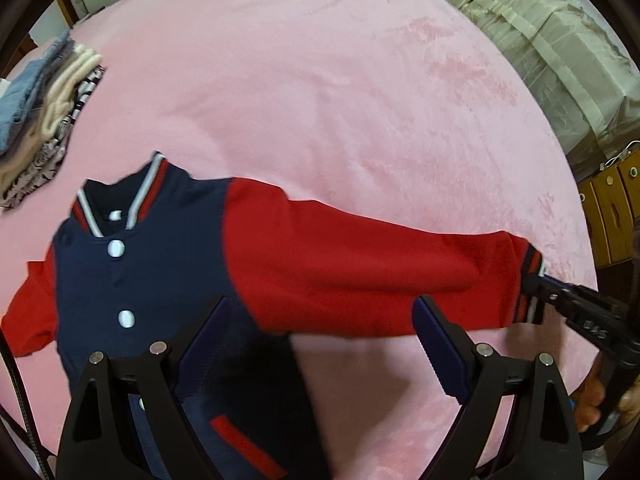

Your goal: Fold large clothes

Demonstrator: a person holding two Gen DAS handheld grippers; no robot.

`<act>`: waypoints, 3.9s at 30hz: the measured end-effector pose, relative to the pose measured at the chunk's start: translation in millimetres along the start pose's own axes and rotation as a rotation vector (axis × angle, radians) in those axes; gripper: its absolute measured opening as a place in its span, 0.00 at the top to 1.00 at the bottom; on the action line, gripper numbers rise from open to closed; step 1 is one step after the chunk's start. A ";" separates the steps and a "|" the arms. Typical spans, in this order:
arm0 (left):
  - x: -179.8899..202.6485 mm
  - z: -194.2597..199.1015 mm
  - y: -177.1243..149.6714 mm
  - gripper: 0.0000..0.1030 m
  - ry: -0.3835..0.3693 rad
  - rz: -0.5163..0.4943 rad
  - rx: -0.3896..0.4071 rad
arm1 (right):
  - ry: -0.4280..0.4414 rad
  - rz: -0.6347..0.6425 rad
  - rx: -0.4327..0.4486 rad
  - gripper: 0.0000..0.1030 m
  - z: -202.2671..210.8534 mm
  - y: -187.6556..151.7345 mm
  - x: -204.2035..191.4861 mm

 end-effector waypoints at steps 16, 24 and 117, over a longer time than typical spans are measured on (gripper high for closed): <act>-168.3 67.6 -41.2 0.12 -0.029 0.167 0.097 | 0.306 0.244 0.040 0.88 14.3 4.9 -248.2; -248.1 31.3 -44.3 0.12 -0.058 0.279 0.063 | 0.205 0.274 -0.048 0.58 -74.8 -1.4 -286.9; -276.1 -26.1 -41.4 0.77 -0.118 0.302 0.028 | 0.054 0.083 -0.086 0.55 -101.9 68.3 -174.1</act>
Point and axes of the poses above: each gripper's, at about its wrist camera, not at the fingertips, and z roughly against the way its jaws point, x to its right, y to its top, the point moved 7 cm from there along -z, roughly the way its jaws point, and after that the axes turned 9 degrees about -x, right-handed, at the moved point
